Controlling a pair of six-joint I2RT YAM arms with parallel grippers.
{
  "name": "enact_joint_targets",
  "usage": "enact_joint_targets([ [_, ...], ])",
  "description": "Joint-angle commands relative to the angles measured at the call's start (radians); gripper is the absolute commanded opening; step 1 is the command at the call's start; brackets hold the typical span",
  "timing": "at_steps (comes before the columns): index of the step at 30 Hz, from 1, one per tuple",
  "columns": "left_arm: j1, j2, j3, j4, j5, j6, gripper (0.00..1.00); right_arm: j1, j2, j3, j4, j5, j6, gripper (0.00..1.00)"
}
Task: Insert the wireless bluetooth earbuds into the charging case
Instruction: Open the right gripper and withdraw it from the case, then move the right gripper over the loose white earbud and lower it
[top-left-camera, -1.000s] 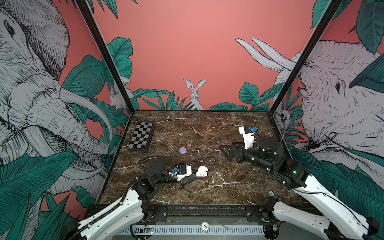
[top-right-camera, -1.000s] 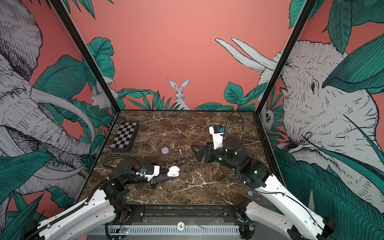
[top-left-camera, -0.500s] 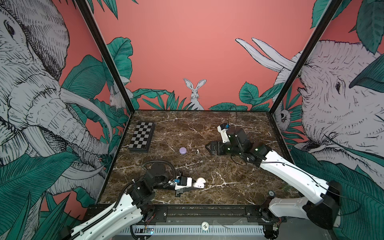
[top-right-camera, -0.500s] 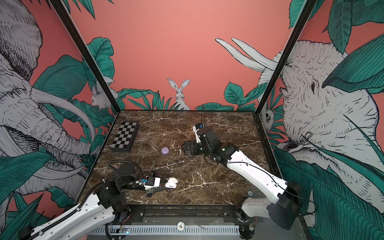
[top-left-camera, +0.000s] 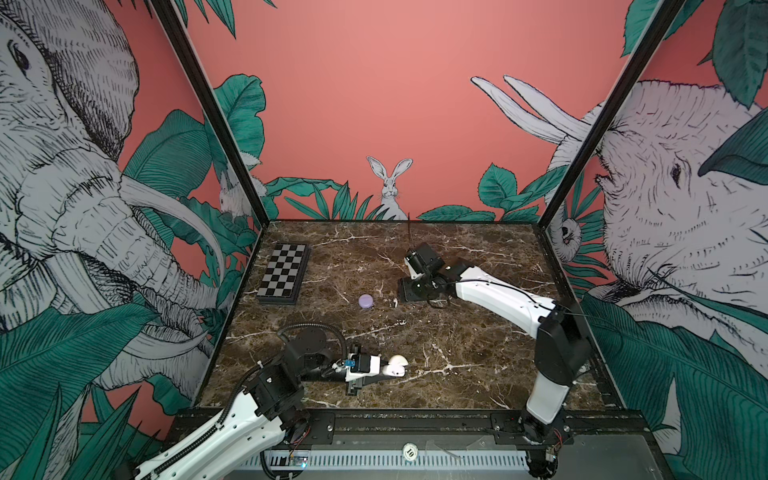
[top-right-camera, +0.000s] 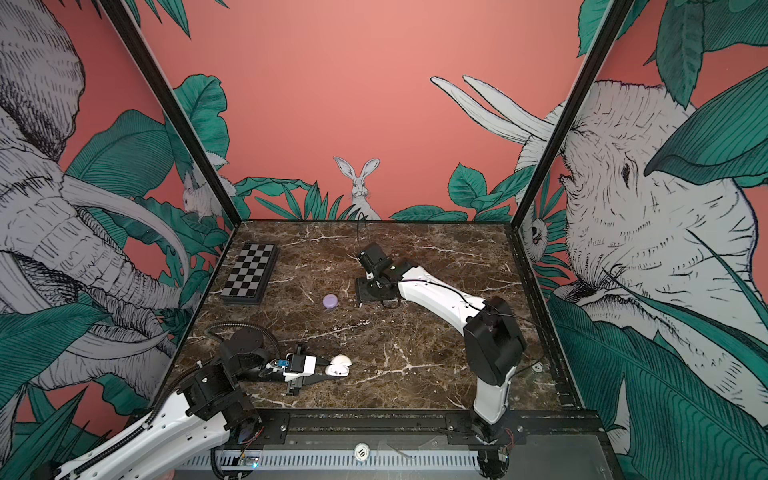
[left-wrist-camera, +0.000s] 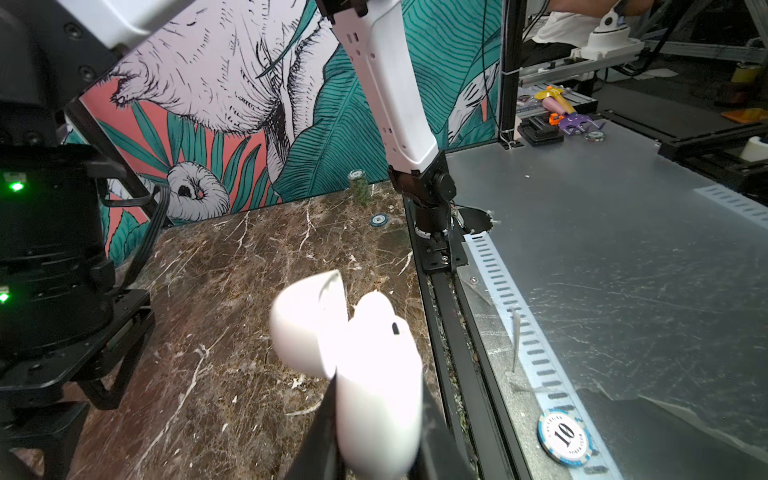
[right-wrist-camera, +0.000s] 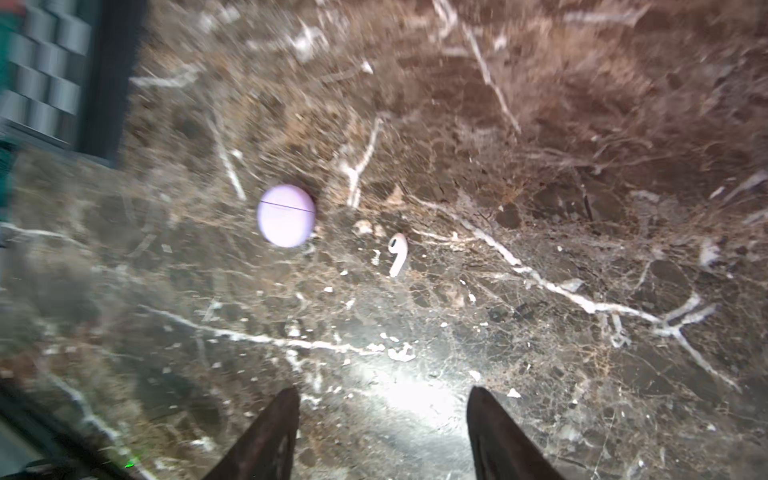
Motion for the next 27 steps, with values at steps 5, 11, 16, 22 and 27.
enact_joint_targets([
  [5, -0.003, 0.039, -0.017, 0.114, -0.014, -0.079, 0.00, -0.002, 0.136, 0.140, -0.086, 0.031, -0.024, 0.52],
  [11, -0.004, 0.037, -0.009, 0.148, -0.091, -0.126, 0.00, -0.002, 0.237, 0.248, -0.146, 0.052, -0.046, 0.48],
  [16, -0.004, 0.006, -0.009, 0.149, -0.205, -0.129, 0.00, -0.003, 0.282, 0.288, -0.155, 0.056, -0.057, 0.48],
  [22, -0.004, 0.026, 0.009, 0.138, -0.265, -0.126, 0.00, -0.003, 0.354, 0.362, -0.198, 0.042, -0.074, 0.46],
  [27, -0.004, 0.019, 0.006, 0.138, -0.269, -0.106, 0.00, -0.003, 0.391, 0.396, -0.216, 0.045, -0.075, 0.42],
])
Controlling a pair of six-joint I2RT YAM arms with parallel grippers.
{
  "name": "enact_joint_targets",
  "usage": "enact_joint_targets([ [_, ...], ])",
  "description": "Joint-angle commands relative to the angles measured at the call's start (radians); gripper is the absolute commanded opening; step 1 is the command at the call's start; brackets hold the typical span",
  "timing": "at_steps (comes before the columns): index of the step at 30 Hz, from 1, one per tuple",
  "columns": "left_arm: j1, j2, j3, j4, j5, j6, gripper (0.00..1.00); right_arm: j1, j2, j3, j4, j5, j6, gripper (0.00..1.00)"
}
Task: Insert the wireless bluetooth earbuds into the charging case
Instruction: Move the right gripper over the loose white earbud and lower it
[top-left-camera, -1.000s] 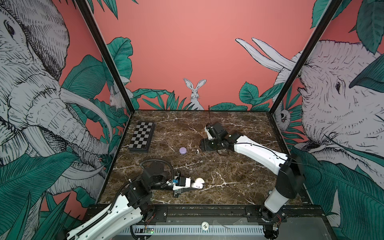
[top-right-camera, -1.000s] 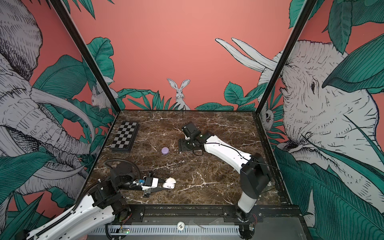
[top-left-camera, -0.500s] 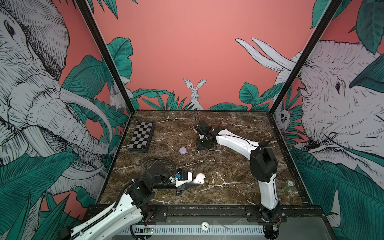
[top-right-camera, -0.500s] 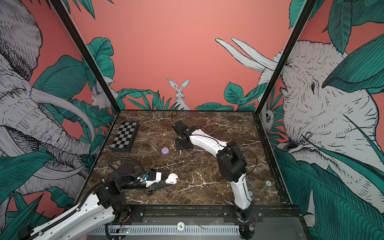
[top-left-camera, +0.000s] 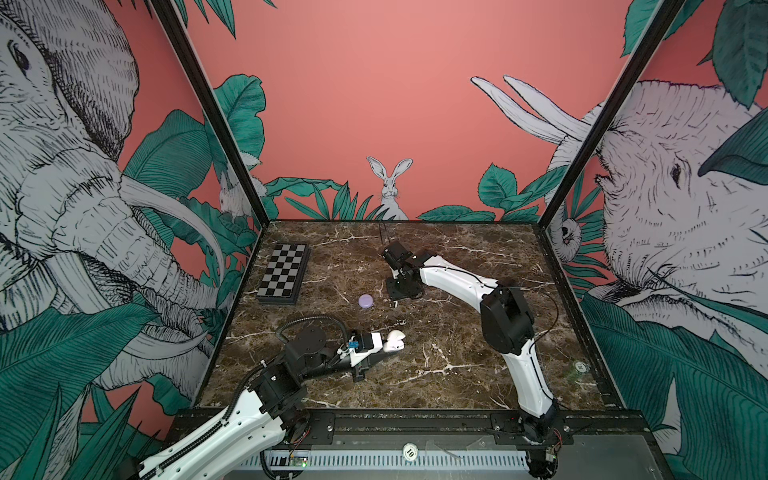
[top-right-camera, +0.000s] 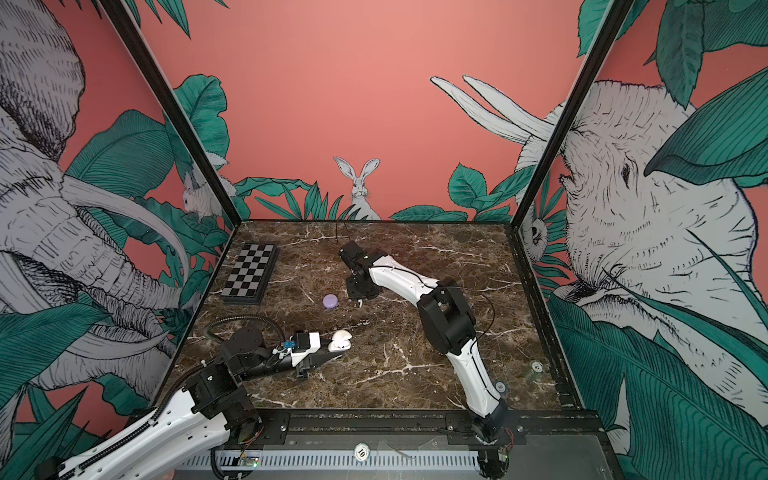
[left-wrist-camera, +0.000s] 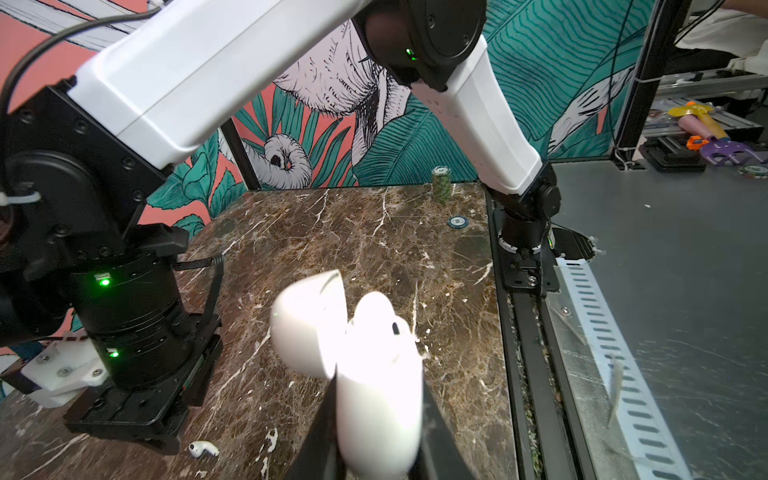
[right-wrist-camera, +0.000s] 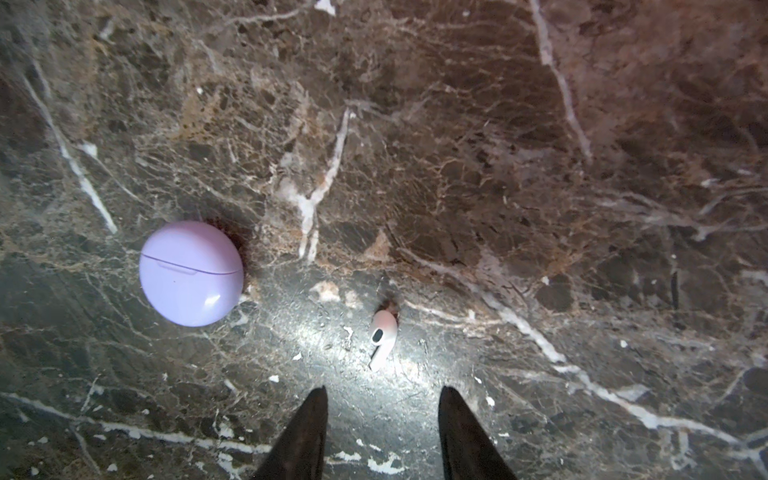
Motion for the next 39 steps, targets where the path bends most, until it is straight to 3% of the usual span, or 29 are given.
enact_joint_targets([
  [1, -0.001, -0.010, 0.016, 0.018, -0.019, 0.015, 0.00, -0.003, 0.024, 0.037, -0.045, 0.011, -0.011, 0.42],
  [39, -0.001, 0.020, 0.022, 0.016, -0.008, 0.036, 0.00, -0.002, 0.166, 0.163, -0.095, 0.015, -0.074, 0.30],
])
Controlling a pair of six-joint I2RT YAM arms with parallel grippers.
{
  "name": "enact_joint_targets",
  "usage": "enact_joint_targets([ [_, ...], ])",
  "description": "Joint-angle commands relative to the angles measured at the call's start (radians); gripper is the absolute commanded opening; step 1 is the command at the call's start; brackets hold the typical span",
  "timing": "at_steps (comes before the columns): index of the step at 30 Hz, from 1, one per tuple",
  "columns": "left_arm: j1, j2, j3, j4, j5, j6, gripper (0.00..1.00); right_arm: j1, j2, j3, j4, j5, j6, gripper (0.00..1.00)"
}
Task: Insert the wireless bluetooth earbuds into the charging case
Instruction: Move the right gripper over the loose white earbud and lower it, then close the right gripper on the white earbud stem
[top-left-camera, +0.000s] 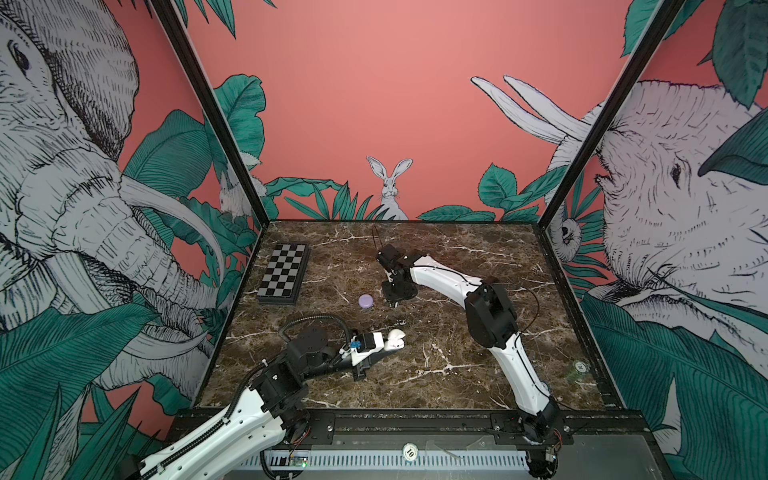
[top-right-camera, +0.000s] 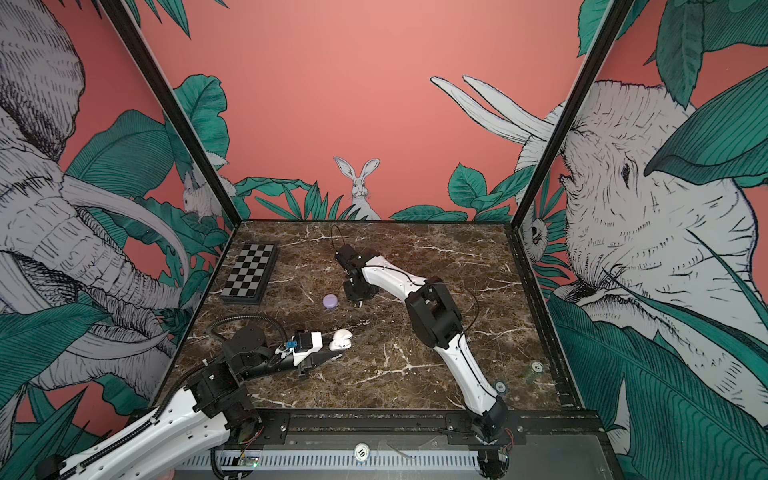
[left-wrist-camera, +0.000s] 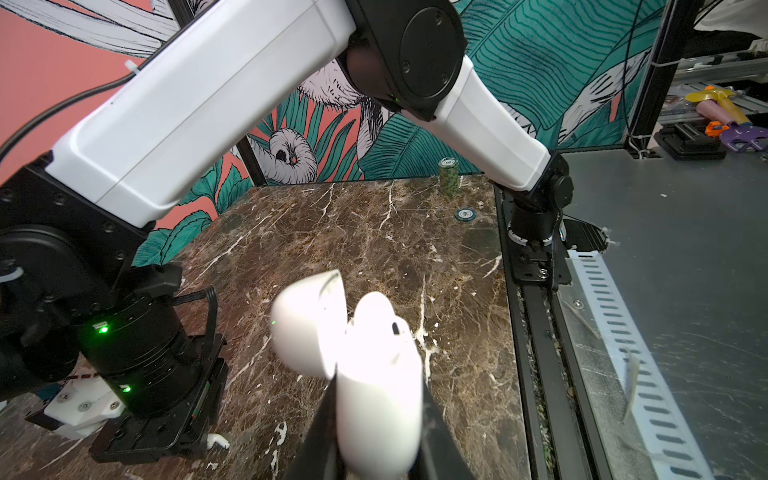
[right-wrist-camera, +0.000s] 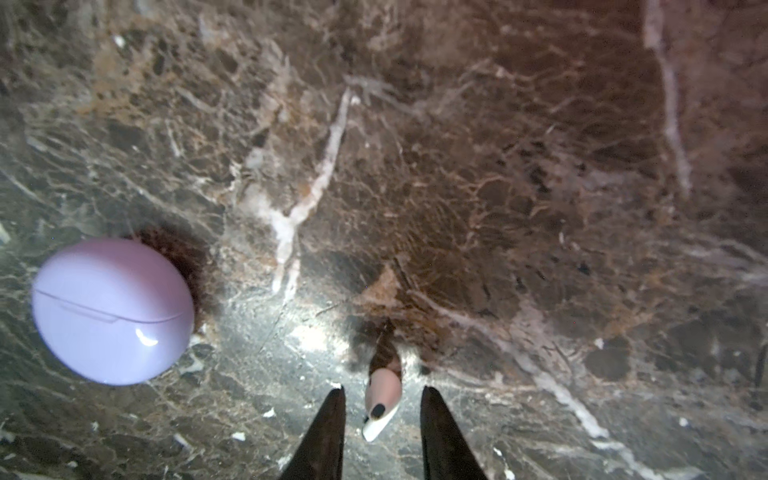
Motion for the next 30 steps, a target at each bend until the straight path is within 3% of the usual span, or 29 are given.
enact_joint_targets([
  [1, -0.001, 0.000, 0.021, 0.017, 0.007, 0.010, 0.00, -0.001, 0.026, 0.020, -0.020, 0.018, -0.010, 0.30],
  [30, -0.002, 0.005, 0.023, 0.013, 0.004, 0.008, 0.00, 0.000, 0.044, 0.005, -0.018, 0.018, 0.002, 0.23],
])
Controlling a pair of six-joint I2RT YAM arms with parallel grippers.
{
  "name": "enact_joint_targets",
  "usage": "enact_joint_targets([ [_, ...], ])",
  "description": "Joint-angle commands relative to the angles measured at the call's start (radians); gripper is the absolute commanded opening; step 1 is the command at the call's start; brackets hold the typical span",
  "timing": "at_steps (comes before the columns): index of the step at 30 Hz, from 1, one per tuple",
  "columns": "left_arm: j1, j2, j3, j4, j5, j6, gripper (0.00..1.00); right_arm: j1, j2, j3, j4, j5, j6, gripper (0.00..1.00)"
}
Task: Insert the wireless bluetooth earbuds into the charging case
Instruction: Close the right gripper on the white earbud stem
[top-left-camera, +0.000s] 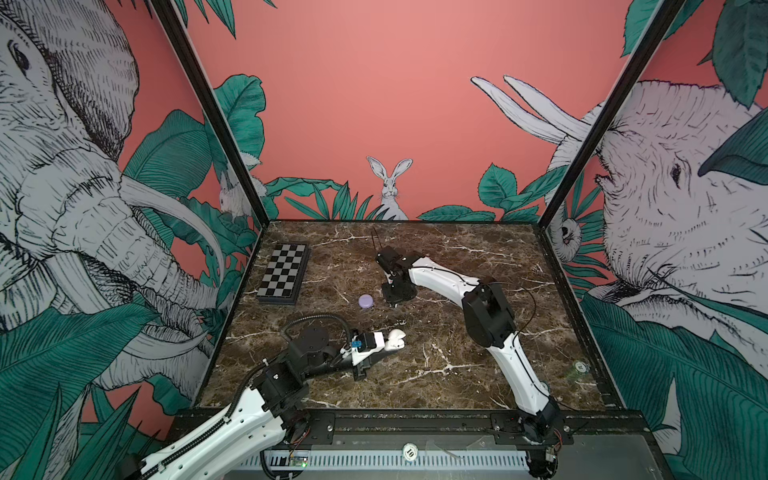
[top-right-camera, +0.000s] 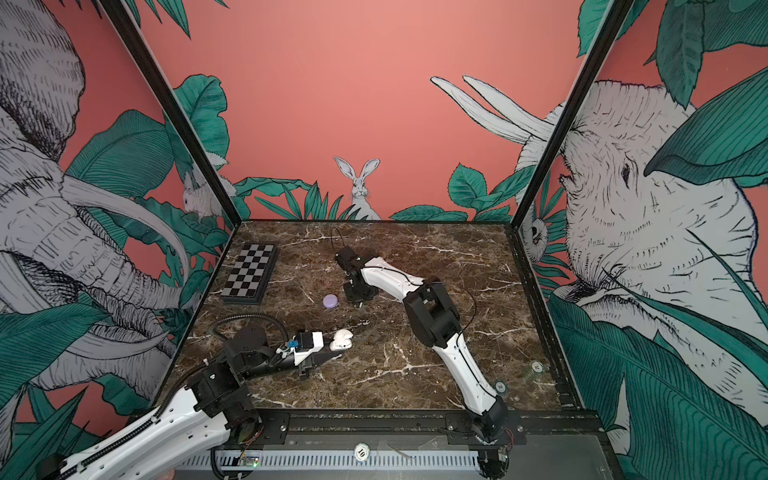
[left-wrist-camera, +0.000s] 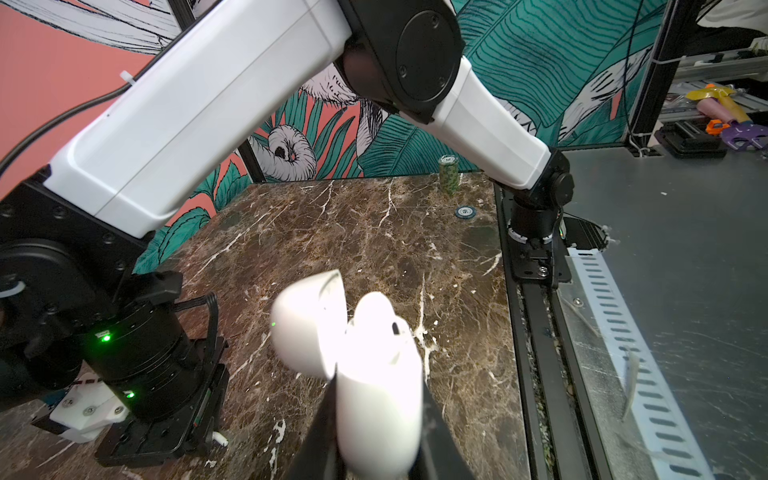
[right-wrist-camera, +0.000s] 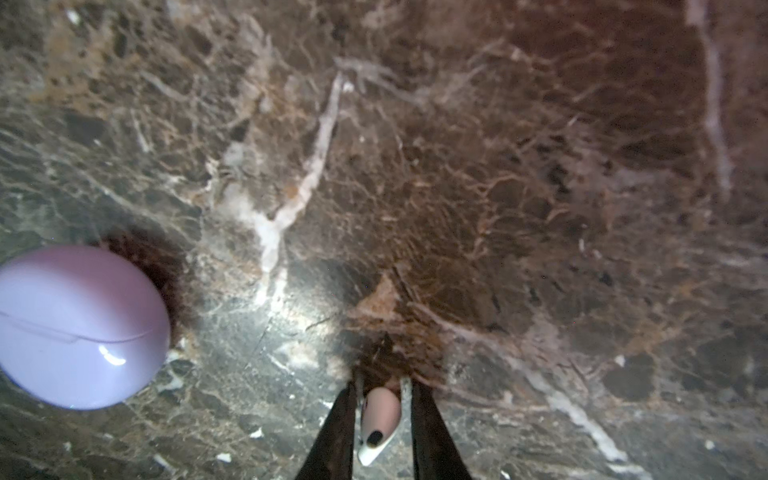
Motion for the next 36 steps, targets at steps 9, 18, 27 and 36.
enact_joint_targets([
  [9, -0.002, -0.001, 0.023, 0.013, 0.002, 0.008, 0.00, 0.001, -0.013, -0.029, -0.024, 0.045, 0.089, 0.17],
  [18, -0.001, 0.000, 0.022, 0.011, -0.001, 0.008, 0.00, 0.000, -0.087, -0.108, -0.001, 0.072, 0.207, 0.13],
  [27, -0.001, 0.002, 0.023, 0.011, 0.001, 0.006, 0.00, 0.001, -0.151, -0.207, 0.034, 0.053, 0.281, 0.15],
  [36, -0.002, 0.002, 0.023, 0.010, 0.001, 0.006, 0.00, 0.001, -0.136, -0.207, 0.014, 0.063, 0.279, 0.21],
])
